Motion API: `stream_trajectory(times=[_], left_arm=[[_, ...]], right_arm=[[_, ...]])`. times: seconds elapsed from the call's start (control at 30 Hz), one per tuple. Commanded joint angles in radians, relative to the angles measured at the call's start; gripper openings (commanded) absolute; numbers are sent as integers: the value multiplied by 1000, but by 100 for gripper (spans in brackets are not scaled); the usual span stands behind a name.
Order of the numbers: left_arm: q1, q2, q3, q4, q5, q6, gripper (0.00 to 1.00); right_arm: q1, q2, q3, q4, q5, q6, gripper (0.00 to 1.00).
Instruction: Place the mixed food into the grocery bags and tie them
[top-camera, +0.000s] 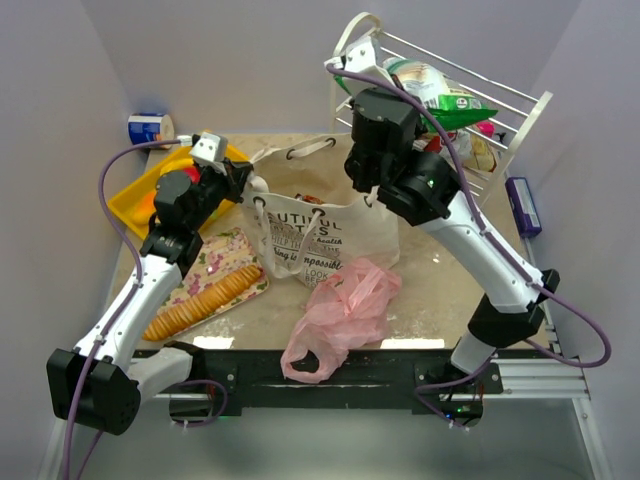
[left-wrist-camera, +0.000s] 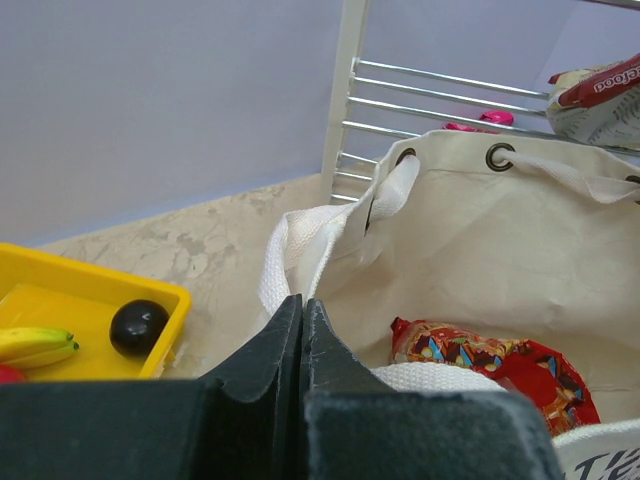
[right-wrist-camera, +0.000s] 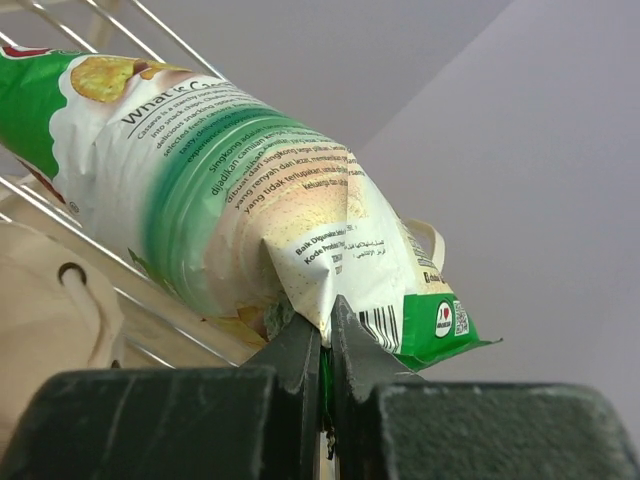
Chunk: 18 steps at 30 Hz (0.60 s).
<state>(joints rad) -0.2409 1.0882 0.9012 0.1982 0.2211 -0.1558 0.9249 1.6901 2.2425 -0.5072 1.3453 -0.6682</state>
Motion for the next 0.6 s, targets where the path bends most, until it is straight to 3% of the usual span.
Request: stream_trajectory(times=[0.0, 0.1, 0.17, 0.2, 0.23, 0.37, 0.57], left_arm=[[0, -2, 10, 69, 20, -10, 0], [0, -2, 7, 70, 17, -7, 0], [0, -2, 7, 72, 15, -7, 0], [0, -2, 7, 72, 17, -8, 0], [0, -4, 7, 72, 20, -7, 0], [0, -4, -2, 87, 38, -5, 0], [0, -10, -8, 104, 81, 9, 0]], right_arm=[[90, -99, 11, 24, 34, -57, 0], [146, -142, -30, -97, 32, 66, 0], [163, -153, -15, -316, -59, 204, 0], [163, -152, 2, -408, -121, 367, 0], [163, -153, -1, -518, -237, 427, 0], [163, -207, -153, -553, -437, 487, 0], [163, -228, -185, -579, -563, 484, 0]])
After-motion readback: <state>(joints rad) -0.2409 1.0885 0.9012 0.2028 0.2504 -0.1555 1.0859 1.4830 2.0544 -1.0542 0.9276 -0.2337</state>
